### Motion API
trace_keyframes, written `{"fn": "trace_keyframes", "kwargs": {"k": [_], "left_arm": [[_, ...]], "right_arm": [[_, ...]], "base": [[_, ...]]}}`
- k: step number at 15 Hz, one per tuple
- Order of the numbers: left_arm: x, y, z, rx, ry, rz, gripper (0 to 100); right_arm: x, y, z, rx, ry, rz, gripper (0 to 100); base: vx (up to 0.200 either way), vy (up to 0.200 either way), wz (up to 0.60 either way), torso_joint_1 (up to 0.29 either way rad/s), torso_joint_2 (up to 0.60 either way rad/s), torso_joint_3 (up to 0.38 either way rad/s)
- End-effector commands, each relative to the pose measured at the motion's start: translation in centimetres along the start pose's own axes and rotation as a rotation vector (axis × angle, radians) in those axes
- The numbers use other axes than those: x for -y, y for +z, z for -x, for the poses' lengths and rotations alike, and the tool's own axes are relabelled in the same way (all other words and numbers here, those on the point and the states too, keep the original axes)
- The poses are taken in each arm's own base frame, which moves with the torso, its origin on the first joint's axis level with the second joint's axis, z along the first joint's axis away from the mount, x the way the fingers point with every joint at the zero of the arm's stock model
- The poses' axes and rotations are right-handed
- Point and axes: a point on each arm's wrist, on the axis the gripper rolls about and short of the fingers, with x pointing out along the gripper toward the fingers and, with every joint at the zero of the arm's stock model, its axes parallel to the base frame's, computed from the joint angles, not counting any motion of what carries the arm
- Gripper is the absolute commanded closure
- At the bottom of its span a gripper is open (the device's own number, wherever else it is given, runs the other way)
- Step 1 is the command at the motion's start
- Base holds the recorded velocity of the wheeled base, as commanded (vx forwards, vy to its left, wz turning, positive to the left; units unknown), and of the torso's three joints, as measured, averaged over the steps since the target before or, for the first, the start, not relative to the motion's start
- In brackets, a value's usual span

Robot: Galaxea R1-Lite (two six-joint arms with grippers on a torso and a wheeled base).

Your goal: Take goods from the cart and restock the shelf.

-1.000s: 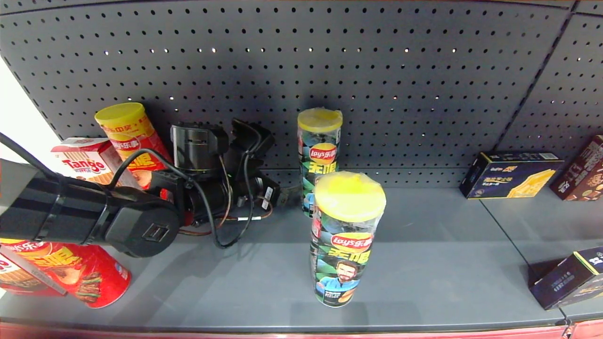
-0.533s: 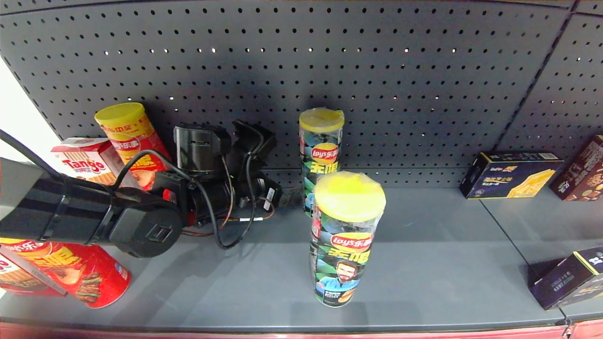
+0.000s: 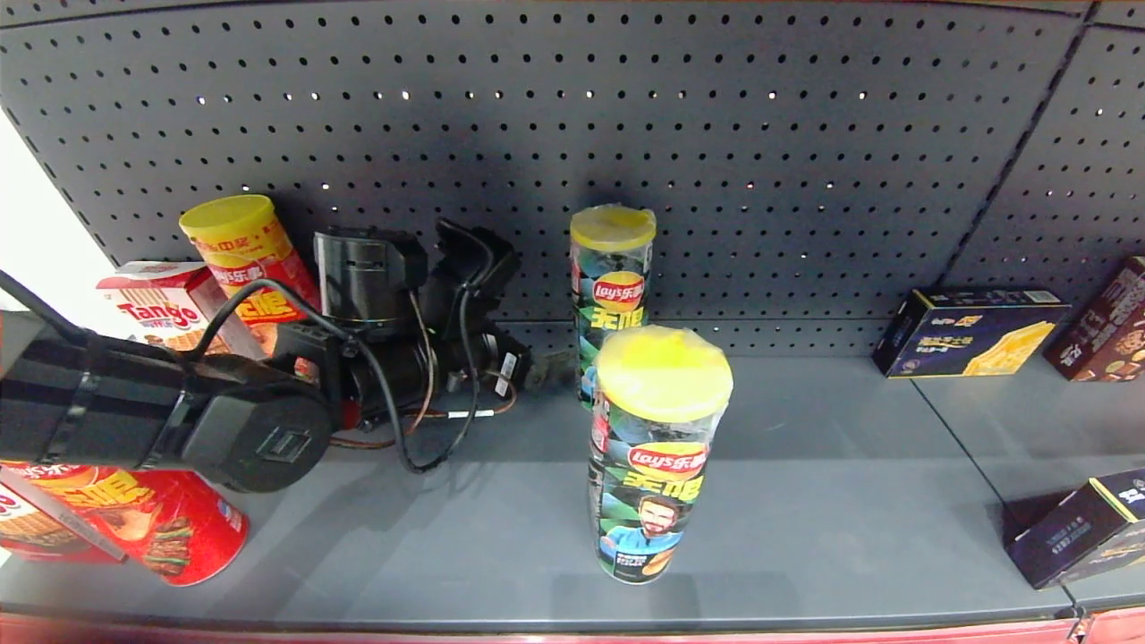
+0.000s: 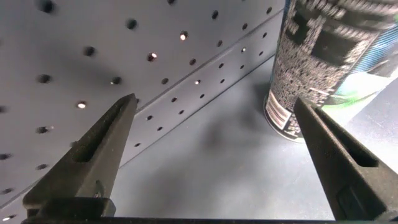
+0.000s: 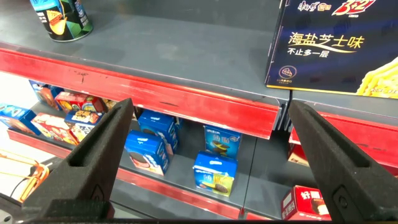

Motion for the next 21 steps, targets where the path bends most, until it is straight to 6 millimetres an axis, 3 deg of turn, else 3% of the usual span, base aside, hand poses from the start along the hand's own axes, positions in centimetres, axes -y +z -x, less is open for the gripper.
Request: {"fn": "trace_keyframes", "kwargs": {"k": [1, 5, 9, 11, 12, 14, 18, 19, 20, 21], "left_arm": [[0.0, 1.6, 3.7, 0.052, 0.010, -0.008, 0], [0.8, 4.0, 9.5, 0.167, -0.001, -0.021, 0], [1.0, 5.1, 14.1, 0.258, 0.003, 0.044, 0], [2.4, 5.8, 17.1, 0.329, -0.047, 0.037, 0], [2.5, 5.4, 18.0, 0.334, -0.047, 0.037, 0], [3.1, 3.7, 22.5, 0.382, -0.062, 0.035, 0], [3.5, 1.2, 28.7, 0.492, -0.055, 0.035, 0], [3.5, -1.7, 31.1, 0.491, 0.026, 0.054, 0], [3.6, -2.7, 32.0, 0.493, 0.060, 0.060, 0], [4.2, -4.6, 34.2, 0.518, 0.086, 0.060, 0]], "right_arm": [[0.0, 0.0, 0.0, -0.001, 0.001, 0.000, 0], [0.0, 0.0, 0.0, -0.001, 0.001, 0.000, 0], [0.0, 0.0, 0.0, -0.001, 0.001, 0.000, 0], [0.0, 0.0, 0.0, -0.001, 0.001, 0.000, 0], [0.0, 0.0, 0.0, -0.001, 0.001, 0.000, 0], [0.0, 0.0, 0.0, -0.001, 0.001, 0.000, 0], [0.0, 0.0, 0.0, -0.001, 0.001, 0.000, 0], [0.0, 0.0, 0.0, -0.001, 0.001, 0.000, 0], [0.0, 0.0, 0.0, -0.001, 0.001, 0.000, 0], [0.0, 0.0, 0.0, -0.001, 0.001, 0.000, 0]], "base": [[0.000, 0.000, 0.00, 0.000, 0.00, 0.000], [0.000, 0.000, 0.00, 0.000, 0.00, 0.000], [0.000, 0.000, 0.00, 0.000, 0.00, 0.000], [0.000, 0.000, 0.00, 0.000, 0.00, 0.000], [0.000, 0.000, 0.00, 0.000, 0.00, 0.000], [0.000, 0.000, 0.00, 0.000, 0.00, 0.000], [0.000, 0.000, 0.00, 0.000, 0.00, 0.000], [0.000, 0.000, 0.00, 0.000, 0.00, 0.000], [0.000, 0.000, 0.00, 0.000, 0.00, 0.000], [0.000, 0.000, 0.00, 0.000, 0.00, 0.000]]}}
